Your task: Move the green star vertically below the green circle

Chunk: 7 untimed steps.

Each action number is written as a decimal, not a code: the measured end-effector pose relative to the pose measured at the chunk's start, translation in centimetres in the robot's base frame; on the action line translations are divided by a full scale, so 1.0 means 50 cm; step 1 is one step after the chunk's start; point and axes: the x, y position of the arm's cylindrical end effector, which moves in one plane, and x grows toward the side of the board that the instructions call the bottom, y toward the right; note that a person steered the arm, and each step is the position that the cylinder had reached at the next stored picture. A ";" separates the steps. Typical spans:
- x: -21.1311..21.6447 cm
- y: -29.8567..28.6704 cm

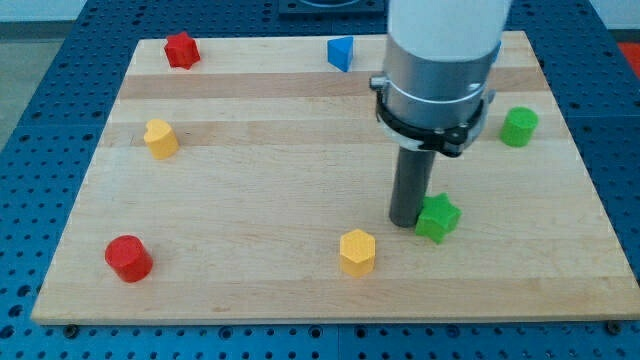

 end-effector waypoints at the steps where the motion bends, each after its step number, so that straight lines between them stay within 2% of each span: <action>1: 0.000 0.049; 3: 0.000 0.119; 5: 0.053 0.172; 7: 0.068 0.214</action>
